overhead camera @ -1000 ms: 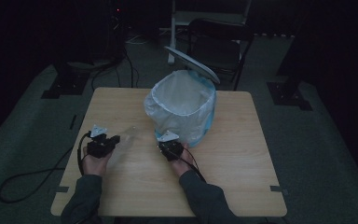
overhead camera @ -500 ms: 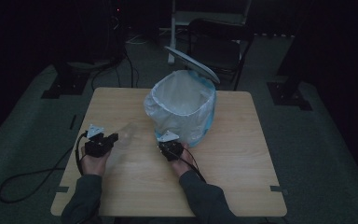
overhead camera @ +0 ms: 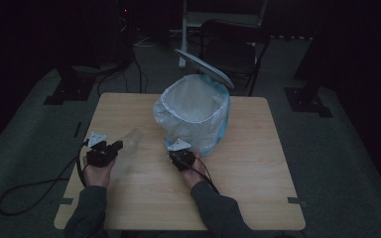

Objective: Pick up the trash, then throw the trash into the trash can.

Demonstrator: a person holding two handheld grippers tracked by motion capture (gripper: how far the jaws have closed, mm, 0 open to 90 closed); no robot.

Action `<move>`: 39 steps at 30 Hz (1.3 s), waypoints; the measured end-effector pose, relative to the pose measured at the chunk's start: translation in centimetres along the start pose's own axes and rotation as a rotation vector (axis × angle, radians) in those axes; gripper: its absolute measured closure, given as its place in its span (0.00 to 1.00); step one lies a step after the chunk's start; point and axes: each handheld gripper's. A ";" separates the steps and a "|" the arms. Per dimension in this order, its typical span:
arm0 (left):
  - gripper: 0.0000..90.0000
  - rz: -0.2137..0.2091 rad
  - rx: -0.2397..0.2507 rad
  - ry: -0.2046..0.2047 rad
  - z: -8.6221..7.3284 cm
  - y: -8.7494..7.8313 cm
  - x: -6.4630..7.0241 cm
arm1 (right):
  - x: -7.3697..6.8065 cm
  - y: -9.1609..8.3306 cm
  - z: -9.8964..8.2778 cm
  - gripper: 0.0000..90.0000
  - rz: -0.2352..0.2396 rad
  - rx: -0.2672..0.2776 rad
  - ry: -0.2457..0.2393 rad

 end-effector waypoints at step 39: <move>0.97 -0.067 0.076 0.023 4.1 -1.5 0.5 | -0.1 0.0 0.0 1.00 -0.003 0.006 -0.001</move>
Point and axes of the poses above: each handheld gripper's, and its own axes: y roughly forward along the jaws, z roughly out of its top, x roughly to its right, and after that the axes turned 12 degrees about x, right-handed
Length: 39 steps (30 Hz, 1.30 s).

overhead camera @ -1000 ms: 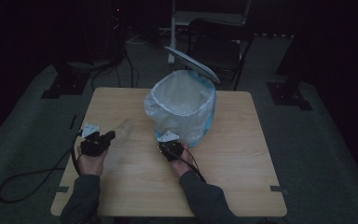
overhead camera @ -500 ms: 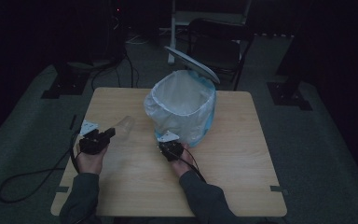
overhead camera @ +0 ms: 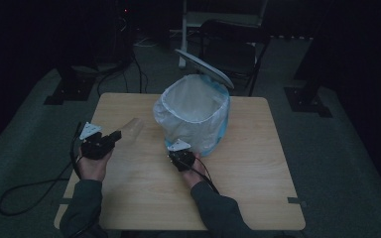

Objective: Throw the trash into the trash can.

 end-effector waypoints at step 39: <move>0.97 -0.092 0.040 0.029 5.1 -0.2 0.2 | 0.0 0.0 0.0 1.00 0.000 0.007 -0.011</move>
Point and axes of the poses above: each handheld gripper's, and its own axes: y roughly forward along the jaws, z roughly out of its top, x roughly to its right, and after that the axes turned 12 degrees about x, right-handed
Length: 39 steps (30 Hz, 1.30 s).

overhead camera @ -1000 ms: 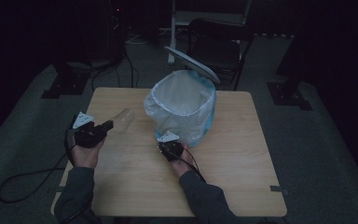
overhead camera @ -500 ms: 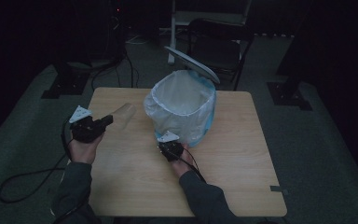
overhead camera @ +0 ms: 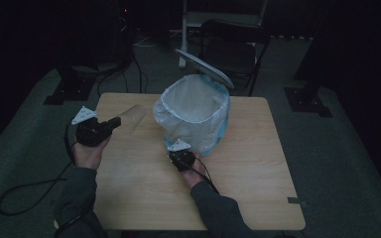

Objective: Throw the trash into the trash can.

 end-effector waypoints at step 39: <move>0.97 -0.052 0.042 0.051 4.9 1.1 1.5 | 0.0 0.0 0.0 1.00 -0.007 0.001 0.007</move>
Point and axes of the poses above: each handheld gripper's, and its own axes: y roughly forward along the jaws, z roughly out of its top, x roughly to its right, and after that the axes turned 12 degrees about x, right-handed
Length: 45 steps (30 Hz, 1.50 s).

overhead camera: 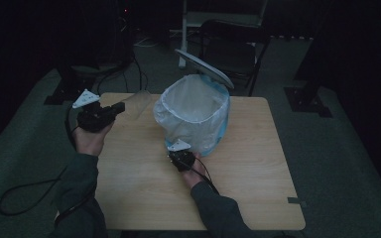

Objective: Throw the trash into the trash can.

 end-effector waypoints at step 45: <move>0.97 -0.112 0.024 0.038 3.7 4.1 3.6 | 0.0 0.0 0.0 1.00 0.002 -0.003 0.014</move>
Point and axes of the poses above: each handheld gripper's, and its own axes: y roughly forward along the jaws, z roughly out of its top, x roughly to its right, and after that the axes turned 12 degrees about x, right-handed
